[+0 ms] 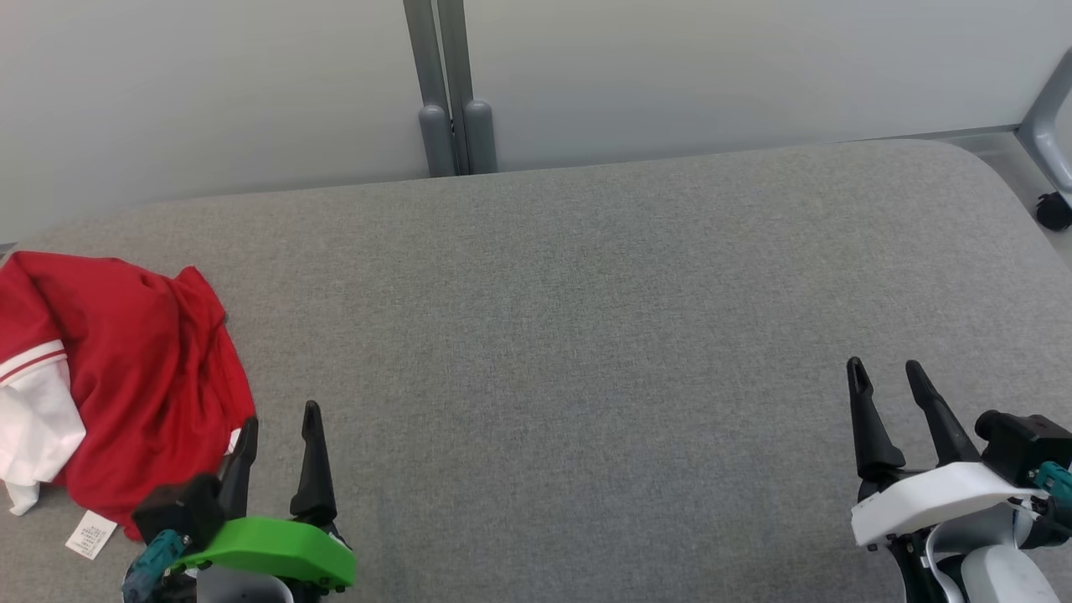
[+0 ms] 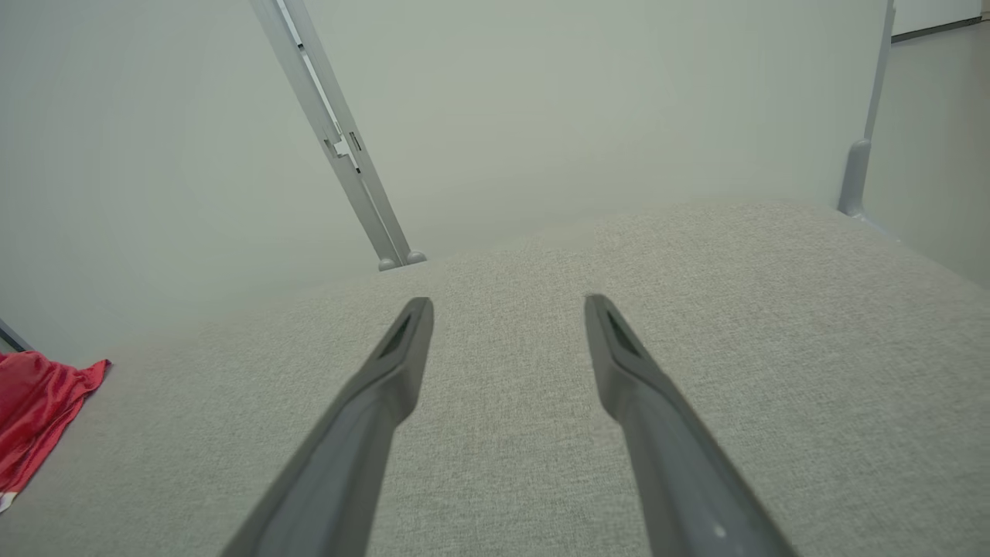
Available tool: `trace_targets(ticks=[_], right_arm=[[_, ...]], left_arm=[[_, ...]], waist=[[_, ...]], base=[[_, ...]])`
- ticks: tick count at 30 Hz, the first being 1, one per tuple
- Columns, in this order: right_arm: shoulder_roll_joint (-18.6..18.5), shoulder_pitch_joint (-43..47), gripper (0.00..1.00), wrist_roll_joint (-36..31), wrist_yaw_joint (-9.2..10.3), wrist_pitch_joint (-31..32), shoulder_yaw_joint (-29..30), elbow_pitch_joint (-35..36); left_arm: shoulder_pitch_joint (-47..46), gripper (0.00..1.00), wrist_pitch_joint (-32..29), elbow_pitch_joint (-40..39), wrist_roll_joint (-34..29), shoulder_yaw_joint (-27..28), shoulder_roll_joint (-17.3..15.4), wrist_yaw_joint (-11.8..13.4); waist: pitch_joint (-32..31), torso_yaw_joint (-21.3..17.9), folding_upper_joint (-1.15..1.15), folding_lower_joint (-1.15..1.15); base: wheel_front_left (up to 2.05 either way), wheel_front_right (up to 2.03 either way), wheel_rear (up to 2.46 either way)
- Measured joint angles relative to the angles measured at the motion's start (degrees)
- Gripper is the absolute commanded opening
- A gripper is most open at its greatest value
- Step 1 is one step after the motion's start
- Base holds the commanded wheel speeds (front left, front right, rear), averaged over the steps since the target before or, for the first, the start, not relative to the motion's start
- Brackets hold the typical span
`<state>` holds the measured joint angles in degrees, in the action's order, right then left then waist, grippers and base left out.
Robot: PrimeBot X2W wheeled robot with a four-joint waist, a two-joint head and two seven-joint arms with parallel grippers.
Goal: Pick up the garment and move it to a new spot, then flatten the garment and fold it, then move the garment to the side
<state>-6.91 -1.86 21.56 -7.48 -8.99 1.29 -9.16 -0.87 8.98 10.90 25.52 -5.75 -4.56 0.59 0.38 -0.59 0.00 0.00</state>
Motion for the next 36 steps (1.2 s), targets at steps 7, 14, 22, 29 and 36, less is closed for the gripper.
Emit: trace_targets(ticks=[7,14,22,29,36], right_arm=[[0.1,0.0,1.00,-3.0,0.00,-1.0,0.9,0.8],[0.3,0.1,1.00,-5.0,0.00,-1.8,1.5,0.9],[0.2,0.4,1.00,-8.2,0.00,-2.8,2.0,1.2],[0.3,0.5,1.00,-10.6,0.00,-3.7,2.0,0.8],[0.3,1.2,1.00,-12.9,-0.01,-4.3,2.4,0.2]], left_arm=[[0.1,1.00,1.0,-0.3,-3.5,-0.5,-0.1,0.3],[0.2,1.00,1.8,0.4,-5.9,-0.1,-0.1,0.2],[0.5,1.00,2.8,1.7,-9.3,0.6,-0.1,-0.3],[0.5,1.00,3.8,1.8,-12.2,2.1,0.3,-0.8],[1.0,1.00,4.5,2.6,-15.4,3.1,0.5,-2.2]], waist=[[0.0,0.1,0.00,0.00],[0.0,0.2,0.00,0.00],[0.0,0.2,0.00,0.00],[-0.1,0.5,0.00,0.00],[-0.2,0.3,0.00,0.00]], base=[[0.00,0.00,0.00],[0.00,0.00,0.00],[0.00,0.00,0.00],[0.00,0.00,0.00],[0.00,0.00,0.00]])
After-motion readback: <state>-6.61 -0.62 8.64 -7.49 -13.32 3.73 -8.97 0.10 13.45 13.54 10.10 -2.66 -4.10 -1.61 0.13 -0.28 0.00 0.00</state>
